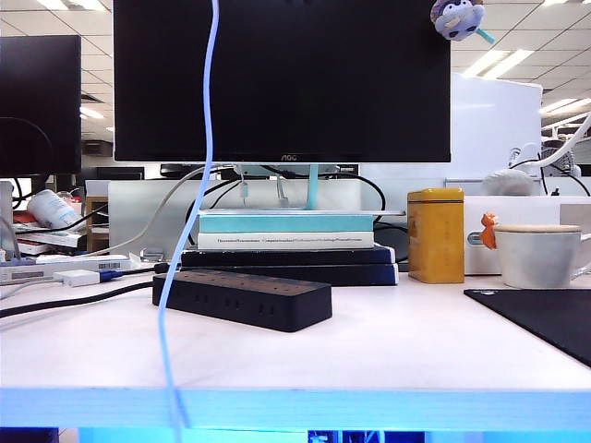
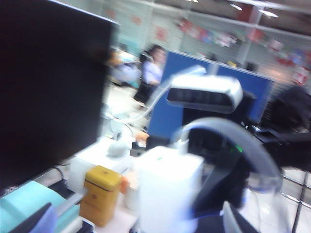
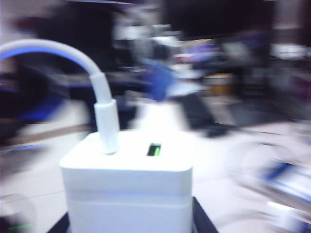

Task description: Plug the white charger into the left socket.

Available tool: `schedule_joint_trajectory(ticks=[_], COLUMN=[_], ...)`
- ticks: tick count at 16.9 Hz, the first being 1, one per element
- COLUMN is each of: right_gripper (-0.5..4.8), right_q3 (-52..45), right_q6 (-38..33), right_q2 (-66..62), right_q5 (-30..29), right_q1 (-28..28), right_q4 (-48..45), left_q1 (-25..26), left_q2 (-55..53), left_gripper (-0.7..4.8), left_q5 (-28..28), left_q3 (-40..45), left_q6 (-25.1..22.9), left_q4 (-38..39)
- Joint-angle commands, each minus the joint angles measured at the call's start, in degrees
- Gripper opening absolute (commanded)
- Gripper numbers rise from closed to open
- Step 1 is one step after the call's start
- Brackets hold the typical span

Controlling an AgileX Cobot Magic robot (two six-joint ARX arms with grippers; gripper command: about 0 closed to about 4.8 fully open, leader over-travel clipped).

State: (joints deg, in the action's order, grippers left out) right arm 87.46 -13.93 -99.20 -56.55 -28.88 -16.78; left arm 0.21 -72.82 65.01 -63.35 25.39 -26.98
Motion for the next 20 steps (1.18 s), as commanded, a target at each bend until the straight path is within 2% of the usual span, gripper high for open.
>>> schedule_joint_trajectory(ticks=[1,6,7,8,12,15,16,18,19,20], right_gripper=[1.02,1.02,1.02,1.02,1.03,1.03,1.02,1.03,1.02,1.02], right_q3=[0.04,-8.24,-11.54,-19.47,-26.84,-27.74,-27.87,-28.26,-28.39,-28.74], right_q6=[10.54,11.15,10.91,10.51,10.47,6.67,6.43,6.43,6.40,6.40], right_q2=[-0.07,-0.96,-0.98,-0.98,-3.39,-8.35,-10.54,-12.20,-12.48,-13.18], right_q5=[10.51,13.64,13.79,17.57,20.98,20.90,21.14,22.12,22.18,23.06], right_q1=[-0.39,-0.46,-0.48,-0.48,-0.48,-0.48,-0.48,-0.52,-0.76,-1.46], right_q4=[4.96,-4.20,-9.35,-19.43,-25.88,-31.10,-34.60,-35.01,-34.97,-36.09], left_q1=[-0.33,-0.33,-0.33,-0.33,-0.33,-0.31,-0.31,-0.35,-0.39,-0.39], left_q2=[0.26,0.26,0.26,0.26,0.24,0.26,0.24,0.24,0.24,0.24], left_gripper=[4.79,4.79,4.79,4.79,4.79,4.79,4.79,4.79,4.79,4.79], left_q5=[-0.87,-0.72,-0.72,-0.92,-4.68,-4.96,-4.98,-5.86,-7.10,-9.90], left_q3=[-0.24,-0.24,-0.24,-0.24,-0.24,-0.24,-0.24,-0.24,-0.24,-0.24], left_q6=[-0.09,-0.02,-0.02,-0.04,-0.11,-1.53,-3.82,-13.09,-16.00,-22.67], left_q4=[-0.57,-0.50,-0.50,-0.48,0.42,1.18,2.91,14.60,19.28,28.72])
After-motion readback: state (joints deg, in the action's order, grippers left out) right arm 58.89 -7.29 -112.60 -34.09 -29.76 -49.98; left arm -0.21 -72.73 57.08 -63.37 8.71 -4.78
